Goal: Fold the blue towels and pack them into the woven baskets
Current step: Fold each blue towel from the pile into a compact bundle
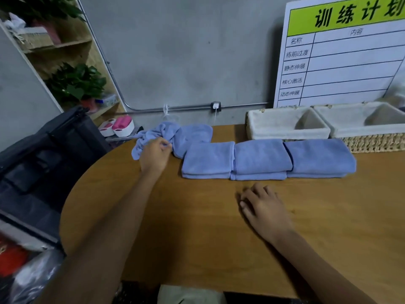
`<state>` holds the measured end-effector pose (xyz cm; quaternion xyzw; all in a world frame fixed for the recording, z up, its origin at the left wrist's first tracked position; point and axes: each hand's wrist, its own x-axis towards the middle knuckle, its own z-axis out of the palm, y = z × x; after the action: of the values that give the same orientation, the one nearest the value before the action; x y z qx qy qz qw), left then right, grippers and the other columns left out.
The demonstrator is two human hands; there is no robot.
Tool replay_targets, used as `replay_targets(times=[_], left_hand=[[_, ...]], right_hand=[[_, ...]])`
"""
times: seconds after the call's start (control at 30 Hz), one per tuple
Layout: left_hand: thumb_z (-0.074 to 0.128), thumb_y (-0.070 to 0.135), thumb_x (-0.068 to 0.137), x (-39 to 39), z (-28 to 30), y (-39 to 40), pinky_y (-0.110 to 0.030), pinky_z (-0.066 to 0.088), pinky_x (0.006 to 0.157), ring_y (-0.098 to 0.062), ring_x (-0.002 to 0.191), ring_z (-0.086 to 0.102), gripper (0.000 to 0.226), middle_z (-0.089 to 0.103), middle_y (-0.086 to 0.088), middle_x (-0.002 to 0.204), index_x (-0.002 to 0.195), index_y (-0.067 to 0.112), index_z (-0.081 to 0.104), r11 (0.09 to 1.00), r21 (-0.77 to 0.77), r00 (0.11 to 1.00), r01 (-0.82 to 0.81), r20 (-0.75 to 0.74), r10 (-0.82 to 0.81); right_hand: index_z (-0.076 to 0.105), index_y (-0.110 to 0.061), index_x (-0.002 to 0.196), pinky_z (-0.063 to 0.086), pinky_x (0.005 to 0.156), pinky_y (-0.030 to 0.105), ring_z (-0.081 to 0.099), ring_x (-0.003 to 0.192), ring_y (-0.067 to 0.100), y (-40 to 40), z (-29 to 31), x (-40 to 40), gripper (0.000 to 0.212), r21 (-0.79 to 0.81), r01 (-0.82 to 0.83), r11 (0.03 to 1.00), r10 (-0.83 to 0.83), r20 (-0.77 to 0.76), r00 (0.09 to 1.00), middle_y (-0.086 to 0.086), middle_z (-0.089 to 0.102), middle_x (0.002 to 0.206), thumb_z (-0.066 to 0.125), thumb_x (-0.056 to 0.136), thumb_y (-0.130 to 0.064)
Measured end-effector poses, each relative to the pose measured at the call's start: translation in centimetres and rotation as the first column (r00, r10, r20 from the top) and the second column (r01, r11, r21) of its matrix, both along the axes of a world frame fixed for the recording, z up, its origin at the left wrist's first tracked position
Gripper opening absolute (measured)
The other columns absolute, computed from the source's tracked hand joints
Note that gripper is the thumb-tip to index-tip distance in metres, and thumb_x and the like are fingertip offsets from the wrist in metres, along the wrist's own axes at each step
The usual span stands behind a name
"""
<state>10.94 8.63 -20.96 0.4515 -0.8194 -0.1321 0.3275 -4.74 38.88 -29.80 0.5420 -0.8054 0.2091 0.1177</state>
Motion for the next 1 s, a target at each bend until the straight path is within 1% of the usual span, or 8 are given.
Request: replay_targets(times=[0.17, 0.23, 0.47, 0.6, 0.7, 0.8, 0.9, 1.0], left_hand=[[0.061, 0.051, 0.088, -2.5, -0.4, -7.0, -0.049, 0.053, 0.079, -0.039, 0.102, 0.061, 0.047, 0.057, -0.016, 0.122, 0.125, 0.022, 0.064, 0.993, -0.102, 0.943, -0.059, 0.32, 0.089], [0.062, 0.041, 0.09, -3.2, -1.4, -8.3, -0.051, 0.053, 0.079, -0.043, 0.102, 0.061, 0.038, 0.058, -0.02, 0.121, 0.119, 0.017, 0.068, 0.988, -0.14, 0.927, -0.058, 0.361, 0.106], [0.055, 0.026, 0.099, -4.1, 4.1, -7.3, -0.052, 0.045, 0.077, -0.042, 0.094, 0.055, 0.024, 0.054, -0.023, 0.109, 0.098, 0.002, 0.059, 0.965, -0.24, 0.993, -0.106, -0.068, 0.092], [0.045, 0.03, 0.105, -2.8, 11.6, -6.1, -0.037, 0.034, 0.068, -0.028, 0.08, 0.05, 0.028, 0.053, -0.012, 0.089, 0.099, 0.004, 0.052, 0.974, -0.227, 0.912, -0.013, -0.401, -0.081], [0.05, 0.028, 0.102, -1.5, 15.0, -5.0, -0.032, 0.034, 0.064, -0.014, 0.068, 0.046, 0.022, 0.047, -0.003, 0.076, 0.086, 0.014, 0.047, 0.958, -0.261, 0.89, 0.118, -0.4, -0.219], [0.054, 0.027, 0.1, -0.4, 17.7, -3.1, -0.019, 0.036, 0.063, 0.001, 0.062, 0.046, 0.023, 0.047, 0.009, 0.069, 0.08, 0.019, 0.046, 0.933, -0.292, 0.863, 0.211, -0.392, -0.318], [0.054, 0.039, 0.097, 0.8, 20.1, -1.3, -0.035, 0.045, 0.073, -0.015, 0.077, 0.058, 0.02, 0.059, 0.005, 0.078, 0.085, 0.023, 0.054, 0.888, -0.366, 0.911, 0.279, -0.191, -0.365], [0.052, 0.049, 0.094, 1.6, 22.7, 0.7, -0.044, 0.05, 0.078, -0.025, 0.09, 0.064, 0.024, 0.068, 0.002, 0.091, 0.095, 0.026, 0.061, 0.833, -0.469, 0.929, 0.292, -0.066, -0.363]], right_hand=[[0.062, -0.03, 0.096, 0.046, 0.067, 0.036, 0.052, 0.085, 0.021, -0.8, 0.2, -0.1, 0.012, -0.061, 0.022, 0.998, -0.024, -0.026, 0.999, -0.006, 0.057, 0.096, 0.052, 0.094, -0.037], [0.06, -0.03, 0.095, 0.047, 0.066, 0.037, 0.052, 0.083, 0.023, -1.1, 0.0, -0.1, 0.017, -0.079, 0.005, 0.997, -0.012, -0.079, 0.997, -0.005, 0.055, 0.095, 0.046, 0.093, -0.04], [0.061, -0.033, 0.093, 0.046, 0.064, 0.03, 0.054, 0.081, 0.017, -0.8, 0.3, 0.6, 0.019, -0.054, -0.017, 0.998, 0.01, -0.124, 0.992, -0.008, 0.056, 0.095, 0.046, 0.088, -0.043], [0.058, -0.038, 0.101, 0.048, 0.071, 0.027, 0.056, 0.087, 0.012, -1.0, 1.7, 0.6, 0.023, 0.007, -0.027, 1.0, 0.027, 0.029, 0.999, -0.015, 0.055, 0.099, 0.039, 0.094, -0.048], [0.059, -0.035, 0.112, 0.048, 0.079, 0.029, 0.054, 0.098, 0.01, -2.1, 4.5, 0.7, 0.037, -0.039, -0.092, 0.995, 0.099, 0.217, 0.971, -0.014, 0.053, 0.109, 0.031, 0.097, -0.053], [0.061, -0.029, 0.106, 0.047, 0.07, 0.032, 0.054, 0.088, 0.012, -3.9, 8.9, 0.9, 0.037, -0.208, -0.114, 0.971, 0.166, 0.252, 0.953, -0.011, 0.053, 0.096, 0.034, 0.096, -0.053], [0.06, -0.024, 0.114, 0.047, 0.075, 0.035, 0.056, 0.097, 0.016, -6.1, 13.8, 1.5, 0.025, -0.301, -0.121, 0.946, 0.213, 0.294, 0.932, -0.005, 0.056, 0.105, 0.051, 0.098, -0.041], [0.054, -0.023, 0.129, 0.049, 0.088, 0.037, 0.057, 0.111, 0.015, -8.5, 18.6, 2.9, 0.037, -0.364, -0.156, 0.918, 0.288, 0.343, 0.894, -0.002, 0.058, 0.121, 0.059, 0.096, -0.039]])
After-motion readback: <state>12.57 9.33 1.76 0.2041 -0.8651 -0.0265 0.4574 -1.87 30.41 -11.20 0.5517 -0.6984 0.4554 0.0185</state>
